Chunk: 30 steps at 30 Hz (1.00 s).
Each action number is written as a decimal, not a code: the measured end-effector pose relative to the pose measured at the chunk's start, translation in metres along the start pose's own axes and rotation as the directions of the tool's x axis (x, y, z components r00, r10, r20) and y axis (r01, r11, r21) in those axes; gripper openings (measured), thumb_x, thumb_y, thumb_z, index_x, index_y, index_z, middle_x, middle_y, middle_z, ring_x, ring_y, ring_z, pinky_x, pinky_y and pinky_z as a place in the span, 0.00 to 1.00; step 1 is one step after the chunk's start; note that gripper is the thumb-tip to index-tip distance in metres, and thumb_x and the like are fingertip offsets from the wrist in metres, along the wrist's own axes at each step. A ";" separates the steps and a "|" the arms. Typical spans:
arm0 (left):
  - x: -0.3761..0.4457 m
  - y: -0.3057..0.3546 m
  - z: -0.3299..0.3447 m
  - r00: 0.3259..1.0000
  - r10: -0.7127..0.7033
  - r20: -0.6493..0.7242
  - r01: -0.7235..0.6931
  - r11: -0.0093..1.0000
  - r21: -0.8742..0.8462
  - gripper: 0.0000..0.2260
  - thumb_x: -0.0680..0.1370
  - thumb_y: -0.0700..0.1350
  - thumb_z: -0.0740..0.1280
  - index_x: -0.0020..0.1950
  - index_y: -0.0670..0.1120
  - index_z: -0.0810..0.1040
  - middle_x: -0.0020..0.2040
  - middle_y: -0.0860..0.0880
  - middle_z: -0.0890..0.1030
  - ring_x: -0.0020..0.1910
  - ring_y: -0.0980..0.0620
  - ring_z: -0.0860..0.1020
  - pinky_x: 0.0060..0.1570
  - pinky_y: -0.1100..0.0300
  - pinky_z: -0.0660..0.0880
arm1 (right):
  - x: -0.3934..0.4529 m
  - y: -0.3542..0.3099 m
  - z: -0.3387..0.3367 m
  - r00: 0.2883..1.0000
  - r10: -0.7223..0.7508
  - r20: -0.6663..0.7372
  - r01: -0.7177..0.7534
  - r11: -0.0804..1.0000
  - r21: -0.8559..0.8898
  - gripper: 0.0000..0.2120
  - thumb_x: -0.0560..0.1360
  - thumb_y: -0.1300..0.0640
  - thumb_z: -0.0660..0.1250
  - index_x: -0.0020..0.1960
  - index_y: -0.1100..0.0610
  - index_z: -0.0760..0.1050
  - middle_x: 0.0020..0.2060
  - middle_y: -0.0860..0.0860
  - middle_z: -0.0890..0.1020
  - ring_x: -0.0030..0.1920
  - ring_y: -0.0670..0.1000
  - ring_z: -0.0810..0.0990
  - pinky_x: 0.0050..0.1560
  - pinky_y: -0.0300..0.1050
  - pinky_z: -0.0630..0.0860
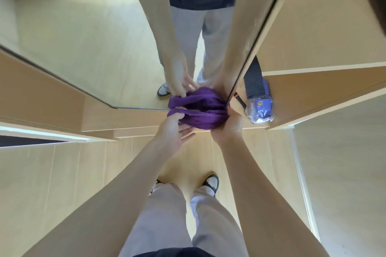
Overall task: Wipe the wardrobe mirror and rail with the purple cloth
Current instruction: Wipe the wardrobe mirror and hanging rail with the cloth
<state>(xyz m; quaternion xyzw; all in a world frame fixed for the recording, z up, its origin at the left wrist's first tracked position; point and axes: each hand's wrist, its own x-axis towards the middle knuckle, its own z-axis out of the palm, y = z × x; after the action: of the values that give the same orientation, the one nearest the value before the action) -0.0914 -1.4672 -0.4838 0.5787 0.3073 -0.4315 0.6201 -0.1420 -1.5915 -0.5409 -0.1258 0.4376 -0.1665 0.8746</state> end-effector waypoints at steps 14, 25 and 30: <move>-0.077 0.008 -0.022 0.701 0.672 0.238 -0.626 0.419 0.657 0.27 0.78 0.36 0.62 0.76 0.50 0.65 0.69 0.56 0.67 0.69 0.55 0.69 0.67 0.58 0.66 | -0.072 -0.031 0.015 0.986 -0.128 -0.102 0.106 0.974 -0.201 0.20 0.82 0.65 0.54 0.70 0.61 0.75 0.48 0.52 0.85 0.42 0.50 0.83 0.49 0.44 0.80; -0.146 0.043 -0.011 0.098 0.766 0.635 -0.674 -0.418 0.609 0.29 0.72 0.33 0.68 0.73 0.44 0.71 0.75 0.44 0.64 0.76 0.44 0.63 0.69 0.46 0.70 | -0.132 -0.052 0.029 0.892 -0.419 0.170 0.420 0.629 -0.654 0.36 0.70 0.78 0.54 0.70 0.51 0.76 0.52 0.56 0.80 0.47 0.52 0.78 0.51 0.46 0.76; -0.174 0.077 -0.004 -0.123 0.743 0.658 -0.528 -0.610 0.590 0.39 0.69 0.34 0.68 0.80 0.47 0.64 0.83 0.42 0.52 0.82 0.39 0.51 0.74 0.36 0.61 | -0.158 -0.062 0.041 0.832 -0.478 0.282 0.511 0.461 -0.726 0.34 0.71 0.76 0.58 0.70 0.50 0.77 0.47 0.46 0.82 0.51 0.54 0.81 0.54 0.47 0.78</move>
<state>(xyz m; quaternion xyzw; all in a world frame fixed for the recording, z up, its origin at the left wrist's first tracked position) -0.0986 -1.4358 -0.2965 0.8348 -0.4495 0.1815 0.2610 -0.2088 -1.5813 -0.3802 -0.6143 0.3928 -0.2043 0.6531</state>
